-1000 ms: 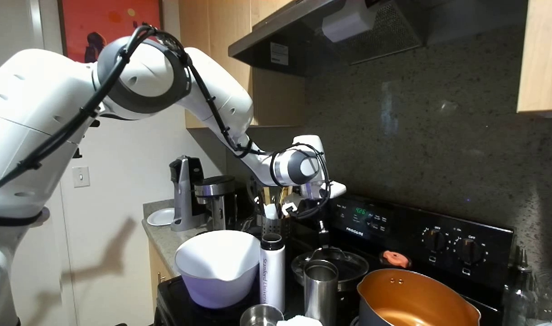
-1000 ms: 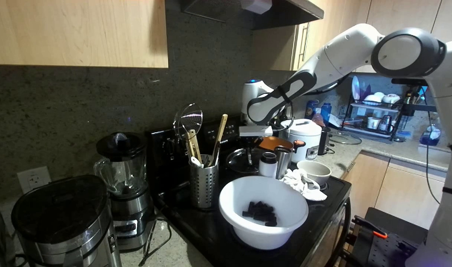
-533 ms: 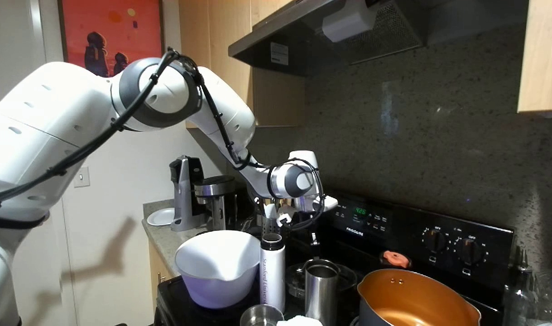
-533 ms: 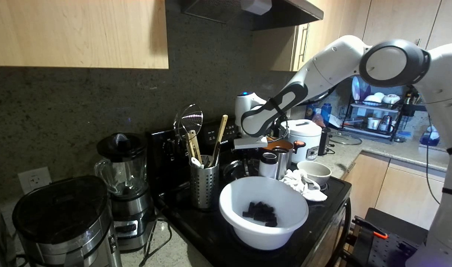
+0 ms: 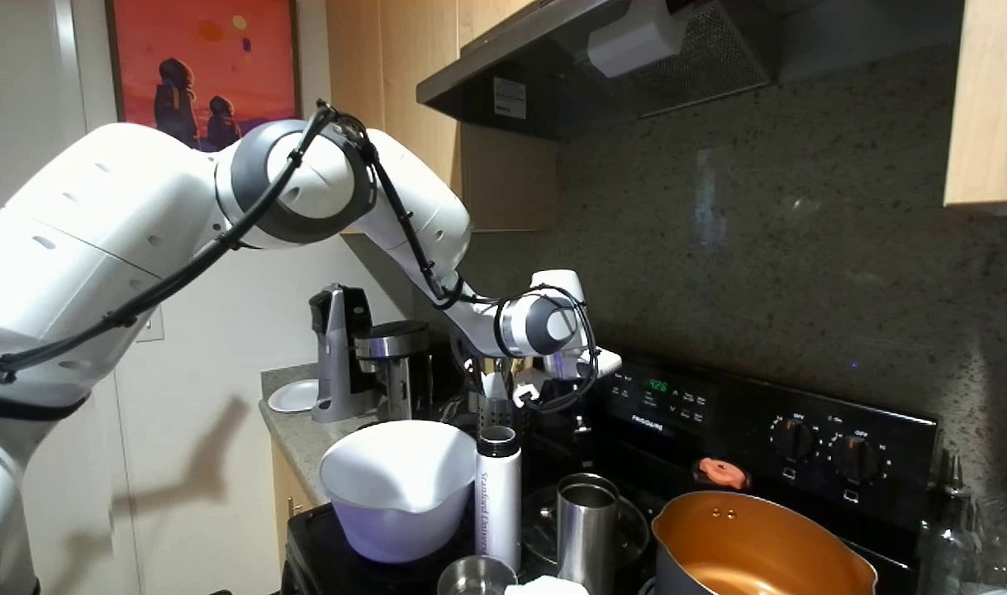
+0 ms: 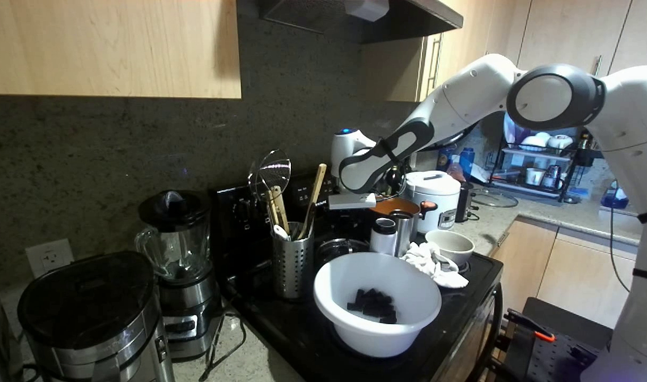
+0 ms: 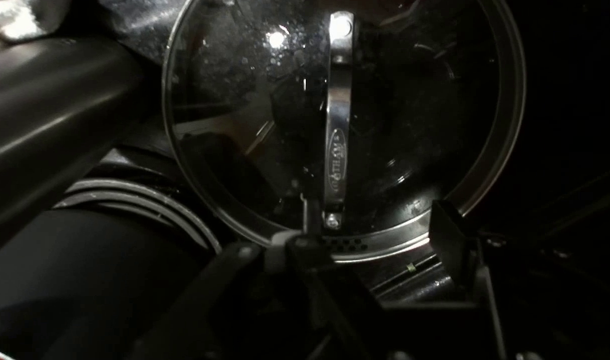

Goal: Remove the glass lid from the pot on the right side of the stove

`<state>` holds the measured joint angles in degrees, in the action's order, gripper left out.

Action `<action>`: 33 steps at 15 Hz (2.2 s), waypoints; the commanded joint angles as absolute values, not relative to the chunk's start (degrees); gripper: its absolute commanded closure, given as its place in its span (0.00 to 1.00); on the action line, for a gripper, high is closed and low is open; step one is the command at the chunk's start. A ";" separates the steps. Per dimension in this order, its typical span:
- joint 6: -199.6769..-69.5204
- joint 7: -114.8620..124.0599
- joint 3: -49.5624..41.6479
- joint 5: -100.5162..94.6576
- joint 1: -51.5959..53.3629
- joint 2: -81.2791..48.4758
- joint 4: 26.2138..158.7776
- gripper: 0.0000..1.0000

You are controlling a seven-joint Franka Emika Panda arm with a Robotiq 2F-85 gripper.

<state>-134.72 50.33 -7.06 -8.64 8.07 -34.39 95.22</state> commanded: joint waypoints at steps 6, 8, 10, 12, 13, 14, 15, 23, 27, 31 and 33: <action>-131.96 51.30 -8.12 -9.43 9.49 -33.99 91.40 0.00; -130.75 50.82 -8.27 -9.96 9.65 -33.88 90.30 0.00; -129.21 50.58 -8.69 -10.99 9.76 -33.60 89.12 0.00; -126.73 49.99 -8.83 -12.15 9.62 -33.48 87.33 0.00; -125.45 49.63 -8.85 -12.60 9.47 -33.44 86.41 0.00; -124.09 49.02 -8.82 -12.91 9.30 -33.36 85.49 0.00; -122.80 48.16 -8.69 -13.11 9.04 -33.26 84.67 0.00; -122.72 36.07 -7.90 -12.65 5.60 -28.98 88.76 0.00; -126.10 32.23 -8.31 -12.34 3.82 -25.89 94.14 0.00; -124.71 32.89 -8.66 -12.41 3.78 -28.28 91.18 0.00; -124.76 32.89 -8.60 -12.41 3.82 -28.07 91.42 0.00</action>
<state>-124.88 33.02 -8.39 -12.57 3.66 -28.05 91.53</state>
